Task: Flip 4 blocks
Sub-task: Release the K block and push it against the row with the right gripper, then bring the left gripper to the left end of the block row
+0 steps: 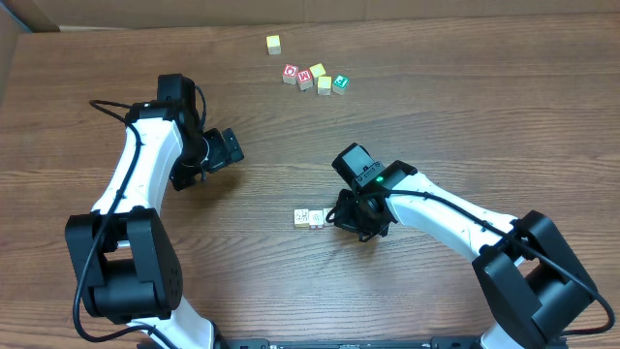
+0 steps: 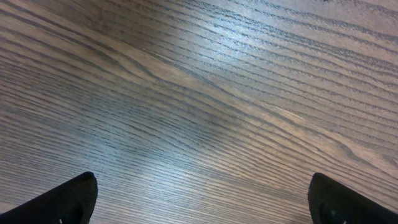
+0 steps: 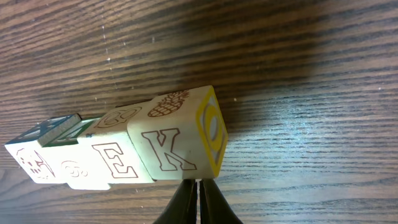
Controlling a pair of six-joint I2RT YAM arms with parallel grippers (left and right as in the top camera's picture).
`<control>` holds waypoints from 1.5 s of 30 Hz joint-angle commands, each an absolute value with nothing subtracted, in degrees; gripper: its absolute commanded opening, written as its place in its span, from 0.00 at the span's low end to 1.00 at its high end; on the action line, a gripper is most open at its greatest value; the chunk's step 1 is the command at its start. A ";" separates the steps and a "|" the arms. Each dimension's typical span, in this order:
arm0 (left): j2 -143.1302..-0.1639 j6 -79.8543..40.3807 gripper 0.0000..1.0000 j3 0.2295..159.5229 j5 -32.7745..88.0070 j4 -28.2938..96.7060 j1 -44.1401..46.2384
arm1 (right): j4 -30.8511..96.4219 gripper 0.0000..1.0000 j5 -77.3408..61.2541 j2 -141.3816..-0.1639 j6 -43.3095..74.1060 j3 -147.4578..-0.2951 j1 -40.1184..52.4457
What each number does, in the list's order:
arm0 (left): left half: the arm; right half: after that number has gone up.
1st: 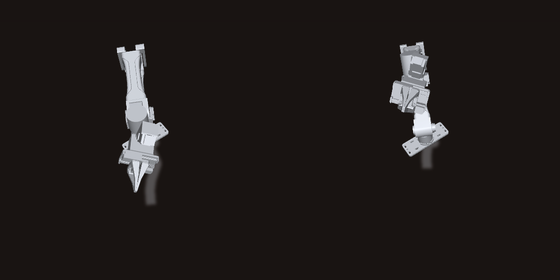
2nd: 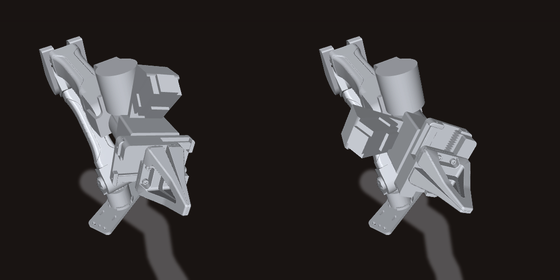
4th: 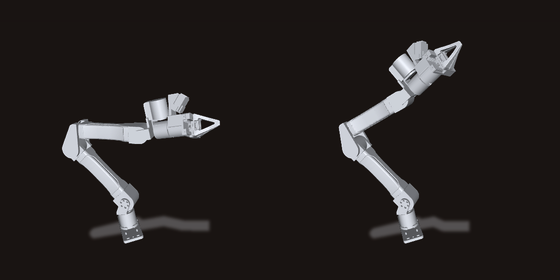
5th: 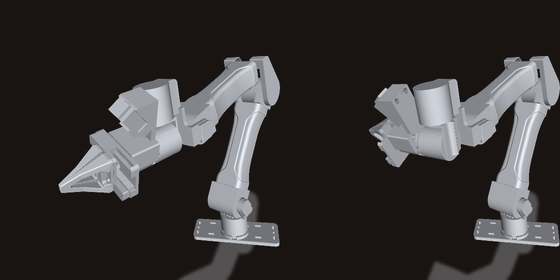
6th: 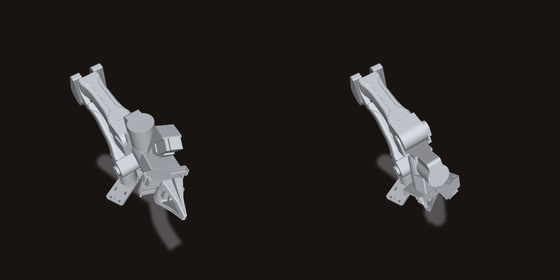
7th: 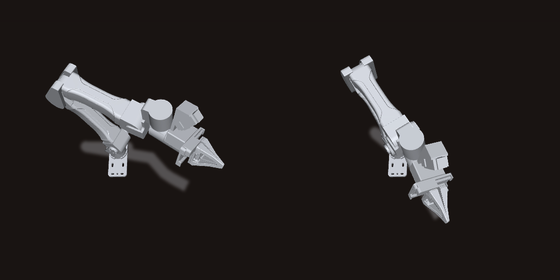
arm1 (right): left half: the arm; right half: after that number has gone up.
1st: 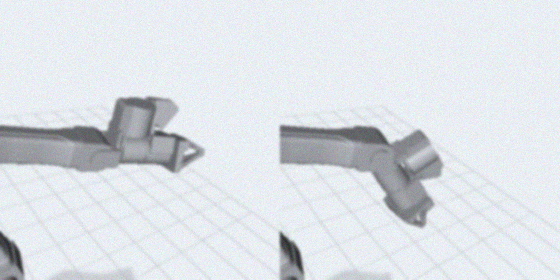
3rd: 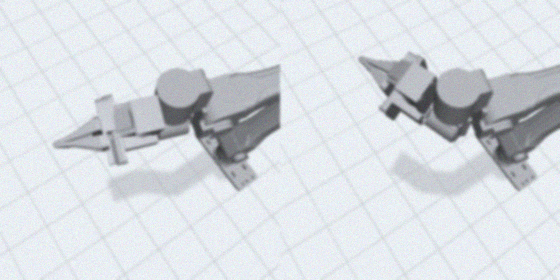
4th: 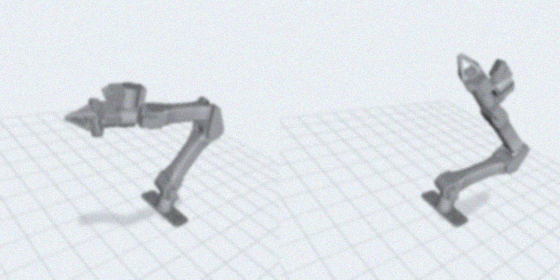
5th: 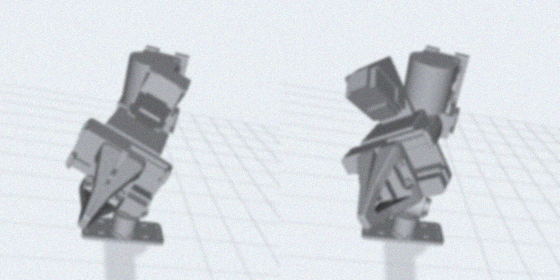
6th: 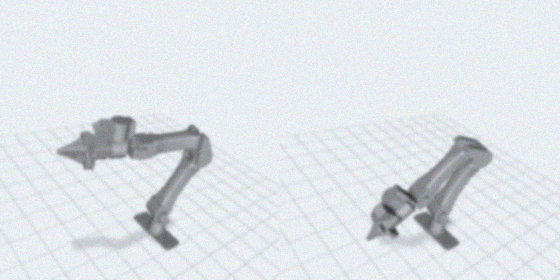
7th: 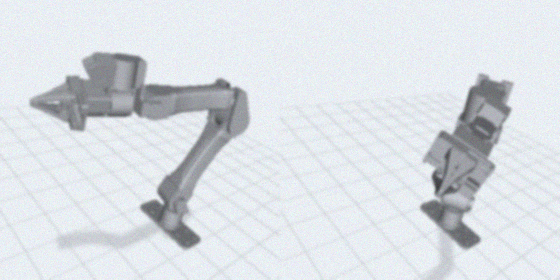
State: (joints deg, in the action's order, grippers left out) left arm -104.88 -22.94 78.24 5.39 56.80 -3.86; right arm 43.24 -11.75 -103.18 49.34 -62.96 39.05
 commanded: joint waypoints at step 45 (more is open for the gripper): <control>-103.48 -14.76 0.04 77.82 13.13 72.07 3.70 | 61.87 0.04 -9.45 -101.03 29.69 -75.33 30.13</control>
